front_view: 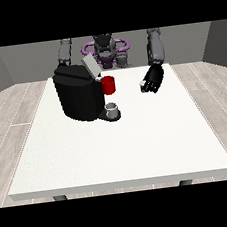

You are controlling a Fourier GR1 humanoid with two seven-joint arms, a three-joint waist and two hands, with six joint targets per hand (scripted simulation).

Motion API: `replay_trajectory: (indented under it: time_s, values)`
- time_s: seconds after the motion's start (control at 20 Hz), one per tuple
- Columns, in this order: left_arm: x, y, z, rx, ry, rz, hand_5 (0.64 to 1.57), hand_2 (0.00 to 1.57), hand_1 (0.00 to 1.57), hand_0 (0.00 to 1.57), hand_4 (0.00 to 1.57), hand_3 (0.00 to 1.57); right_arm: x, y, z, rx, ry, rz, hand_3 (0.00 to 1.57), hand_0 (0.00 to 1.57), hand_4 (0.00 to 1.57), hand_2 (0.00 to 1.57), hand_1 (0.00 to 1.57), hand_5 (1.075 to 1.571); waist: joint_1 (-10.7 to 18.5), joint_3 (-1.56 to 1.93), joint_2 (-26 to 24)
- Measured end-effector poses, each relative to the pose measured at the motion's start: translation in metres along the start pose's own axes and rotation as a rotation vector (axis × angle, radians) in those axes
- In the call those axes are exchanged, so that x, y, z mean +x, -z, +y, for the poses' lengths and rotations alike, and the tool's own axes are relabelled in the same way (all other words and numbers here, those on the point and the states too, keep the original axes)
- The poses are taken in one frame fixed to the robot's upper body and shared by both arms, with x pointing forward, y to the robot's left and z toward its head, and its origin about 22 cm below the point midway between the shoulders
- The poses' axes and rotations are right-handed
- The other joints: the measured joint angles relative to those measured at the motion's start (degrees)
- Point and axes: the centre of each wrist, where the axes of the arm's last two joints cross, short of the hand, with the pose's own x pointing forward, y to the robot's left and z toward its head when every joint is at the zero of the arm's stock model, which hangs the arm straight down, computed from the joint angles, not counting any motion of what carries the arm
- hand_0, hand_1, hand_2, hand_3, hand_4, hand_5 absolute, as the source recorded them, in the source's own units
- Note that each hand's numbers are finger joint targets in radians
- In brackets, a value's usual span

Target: Insert the coffee pod into the coffee machine and close the lid

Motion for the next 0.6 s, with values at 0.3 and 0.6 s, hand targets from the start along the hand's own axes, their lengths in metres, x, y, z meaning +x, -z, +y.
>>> replay_trajectory:
  time_s: [0.3,0.6]
  values:
    - [0.021,0.015,0.02,-0.037,-0.074,-0.046,1.571,1.38,1.38,1.38,0.49,1.33,-0.008,0.002,0.003,-0.012,-0.03,0.05,0.0,0.0,0.0,0.0,0.0,1.571,0.58,-0.02,-2.83]
    - [0.058,0.031,0.05,-0.089,-0.084,-0.098,1.571,1.35,1.33,1.33,0.59,1.32,-0.026,0.001,0.004,-0.021,-0.04,0.099,0.0,0.0,0.0,0.0,0.0,1.571,1.58,0.0,-6.0]
